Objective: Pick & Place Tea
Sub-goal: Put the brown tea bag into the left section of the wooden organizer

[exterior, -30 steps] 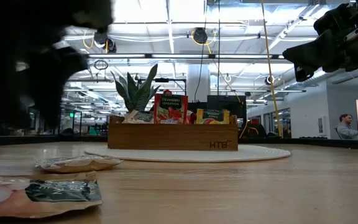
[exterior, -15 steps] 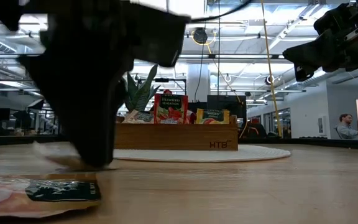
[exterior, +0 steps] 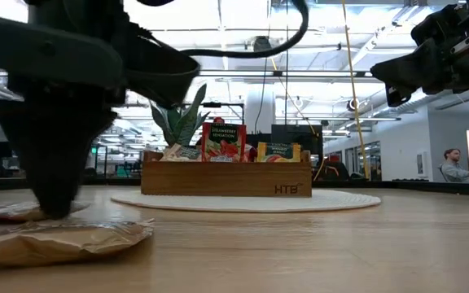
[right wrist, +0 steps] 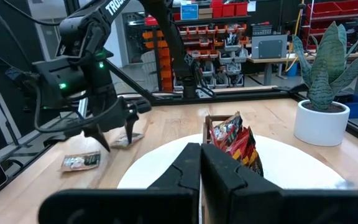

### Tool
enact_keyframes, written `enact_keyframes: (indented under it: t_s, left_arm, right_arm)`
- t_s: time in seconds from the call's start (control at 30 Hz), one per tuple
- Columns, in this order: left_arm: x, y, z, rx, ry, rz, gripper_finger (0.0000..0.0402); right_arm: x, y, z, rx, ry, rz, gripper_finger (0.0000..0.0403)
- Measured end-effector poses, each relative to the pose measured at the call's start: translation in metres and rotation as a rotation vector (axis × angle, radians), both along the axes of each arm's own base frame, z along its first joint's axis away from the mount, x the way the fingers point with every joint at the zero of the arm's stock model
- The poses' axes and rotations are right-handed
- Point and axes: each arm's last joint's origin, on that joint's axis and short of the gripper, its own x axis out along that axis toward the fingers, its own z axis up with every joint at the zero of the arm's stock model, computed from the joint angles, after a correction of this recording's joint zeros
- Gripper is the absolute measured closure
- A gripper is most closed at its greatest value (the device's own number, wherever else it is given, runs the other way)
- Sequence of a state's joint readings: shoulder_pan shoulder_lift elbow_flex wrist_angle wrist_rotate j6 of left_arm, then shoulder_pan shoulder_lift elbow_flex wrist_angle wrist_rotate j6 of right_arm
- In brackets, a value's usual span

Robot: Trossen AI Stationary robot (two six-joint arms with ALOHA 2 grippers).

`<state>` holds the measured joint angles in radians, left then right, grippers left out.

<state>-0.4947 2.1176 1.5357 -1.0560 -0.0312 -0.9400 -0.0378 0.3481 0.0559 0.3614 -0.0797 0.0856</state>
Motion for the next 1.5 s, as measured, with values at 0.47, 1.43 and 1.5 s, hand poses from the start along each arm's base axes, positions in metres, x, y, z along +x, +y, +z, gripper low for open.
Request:
enact_keyframes:
  t_s: [0.47, 1.43, 1.5]
  left_arm:
    - [-0.005, 0.002, 0.009, 0.032, 0.017, 0.264, 0.0165]
    - [-0.017, 0.001, -0.012, -0.087, 0.141, 0.367, 0.0366]
    - [-0.017, 0.000, -0.012, -0.094, 0.142, 0.317, 0.0385]
  right_arm:
    - [0.000, 0.000, 0.000, 0.000, 0.000, 0.000, 0.0399]
    - [0.000, 0.000, 0.000, 0.000, -0.001, 0.000, 0.0398]
    - [0.000, 0.000, 0.000, 0.000, -0.001, 0.000, 0.0399]
